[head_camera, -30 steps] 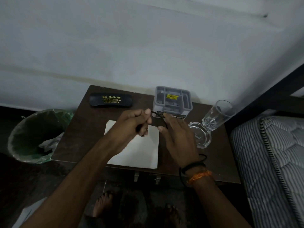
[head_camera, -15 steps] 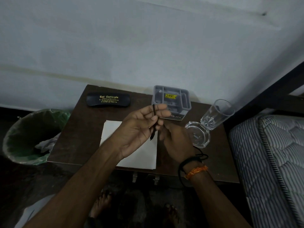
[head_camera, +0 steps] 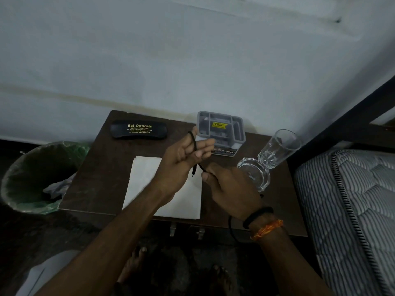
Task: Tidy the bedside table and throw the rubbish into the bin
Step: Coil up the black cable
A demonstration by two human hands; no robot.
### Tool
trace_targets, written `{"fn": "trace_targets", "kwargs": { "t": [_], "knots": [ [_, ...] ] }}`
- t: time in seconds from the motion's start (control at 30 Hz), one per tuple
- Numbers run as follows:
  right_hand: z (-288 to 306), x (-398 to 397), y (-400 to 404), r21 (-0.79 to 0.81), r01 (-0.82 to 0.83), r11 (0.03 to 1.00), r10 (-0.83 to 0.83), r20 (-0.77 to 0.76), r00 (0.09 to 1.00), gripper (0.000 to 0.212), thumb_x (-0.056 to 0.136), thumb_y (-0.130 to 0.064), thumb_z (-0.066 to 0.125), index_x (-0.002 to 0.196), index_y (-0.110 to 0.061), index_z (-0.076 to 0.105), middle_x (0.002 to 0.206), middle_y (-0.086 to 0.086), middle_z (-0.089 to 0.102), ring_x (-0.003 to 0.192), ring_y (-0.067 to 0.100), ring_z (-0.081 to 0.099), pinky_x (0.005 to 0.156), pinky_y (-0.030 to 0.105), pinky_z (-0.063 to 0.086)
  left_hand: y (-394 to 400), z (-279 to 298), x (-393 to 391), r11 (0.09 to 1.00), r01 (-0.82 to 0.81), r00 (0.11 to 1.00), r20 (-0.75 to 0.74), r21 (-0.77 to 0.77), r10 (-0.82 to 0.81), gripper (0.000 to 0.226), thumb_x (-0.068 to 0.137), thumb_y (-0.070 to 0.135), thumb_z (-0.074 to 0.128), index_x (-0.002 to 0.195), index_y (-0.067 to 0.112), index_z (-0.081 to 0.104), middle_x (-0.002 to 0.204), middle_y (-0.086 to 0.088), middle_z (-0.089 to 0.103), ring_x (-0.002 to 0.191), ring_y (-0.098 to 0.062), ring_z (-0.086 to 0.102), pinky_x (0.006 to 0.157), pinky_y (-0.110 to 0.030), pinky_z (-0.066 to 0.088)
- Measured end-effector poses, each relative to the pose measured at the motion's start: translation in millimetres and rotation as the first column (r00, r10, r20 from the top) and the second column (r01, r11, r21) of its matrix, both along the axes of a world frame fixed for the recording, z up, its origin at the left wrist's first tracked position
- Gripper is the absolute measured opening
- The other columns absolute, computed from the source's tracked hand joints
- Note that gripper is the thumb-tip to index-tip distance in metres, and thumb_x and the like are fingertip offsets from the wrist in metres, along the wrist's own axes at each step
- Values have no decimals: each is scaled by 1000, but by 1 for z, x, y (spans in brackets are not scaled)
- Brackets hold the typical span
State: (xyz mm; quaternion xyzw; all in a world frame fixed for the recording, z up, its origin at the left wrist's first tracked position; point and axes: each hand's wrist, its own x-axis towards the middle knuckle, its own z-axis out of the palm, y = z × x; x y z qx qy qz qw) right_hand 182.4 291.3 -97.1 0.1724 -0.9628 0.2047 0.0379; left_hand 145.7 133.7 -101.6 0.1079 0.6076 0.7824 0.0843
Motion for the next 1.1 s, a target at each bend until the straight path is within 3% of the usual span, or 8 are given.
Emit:
{"fn": "trace_targets", "kwargs": {
  "t": [0.27, 0.43, 0.57, 0.67, 0.8, 0.93, 1.03, 1.1],
  "knots": [
    [18, 4, 10, 7, -46, 999, 46, -151, 987, 21, 97, -24, 43, 108, -19, 60, 99, -4, 68, 85, 16, 63, 70, 28, 48, 2, -12, 2, 898, -9, 951, -280, -440, -128, 29, 103, 17, 43, 129, 19, 57, 124, 1, 67, 119, -9, 61, 104, -39, 48],
    [22, 4, 19, -52, -8, 999, -7, -288, 958, 23, 96, -20, 39, 96, -15, 62, 86, -3, 63, 74, 12, 56, 64, 26, 45, 3, -13, 3, 870, 66, 948, -240, -489, -207, 31, 103, 24, 39, 116, 8, 62, 106, -2, 69, 102, -15, 65, 93, -41, 52],
    [18, -1, 21, -90, 2, 996, -30, -312, 950, 17, 95, -16, 42, 92, -13, 59, 87, -1, 60, 75, 12, 55, 65, 21, 42, 8, -4, 9, 909, 213, 949, -145, -358, -280, 31, 106, 14, 34, 103, -3, 60, 81, -6, 67, 70, -24, 62, 75, -33, 52],
    [14, -5, 28, -151, 109, 982, -150, -295, 944, 15, 97, -14, 44, 96, -12, 59, 93, 0, 60, 78, 17, 58, 65, 31, 47, 10, 1, 9, 910, 296, 943, -60, -290, -326, 33, 106, 13, 32, 104, -4, 60, 72, -9, 63, 57, -16, 51, 61, -21, 44],
    [10, -7, 27, -180, 157, 971, -203, -275, 940, 23, 94, -17, 37, 96, -11, 59, 92, 3, 61, 78, 21, 58, 66, 35, 48, 10, 2, 8, 935, 356, 933, 61, -15, -354, 37, 101, 15, 37, 111, -9, 62, 67, -13, 62, 44, -6, 36, 54, -23, 40],
    [5, -8, 25, -166, 196, 967, -215, -107, 971, 18, 95, -11, 48, 106, -13, 61, 87, 3, 67, 76, 22, 63, 64, 31, 44, 8, 6, 7, 932, 280, 946, 98, 231, -309, 38, 102, 10, 34, 119, -12, 59, 76, -17, 65, 45, -5, 33, 59, -24, 36],
    [3, -3, 19, -153, 168, 974, -173, -21, 985, 26, 98, -22, 43, 114, -15, 62, 79, 6, 69, 70, 25, 64, 63, 36, 48, 9, 7, 7, 919, 253, 950, 103, 301, -295, 37, 101, 7, 35, 127, -9, 56, 96, -17, 70, 56, -8, 44, 79, -36, 36],
    [2, -1, 16, -85, 143, 986, -144, -13, 989, 20, 96, -20, 45, 108, -17, 61, 79, 7, 69, 69, 27, 63, 63, 39, 50, 12, 7, 6, 919, 235, 950, 124, 316, -286, 37, 97, 5, 39, 129, -7, 54, 108, -15, 71, 63, -9, 52, 78, -30, 41]
  ]
}}
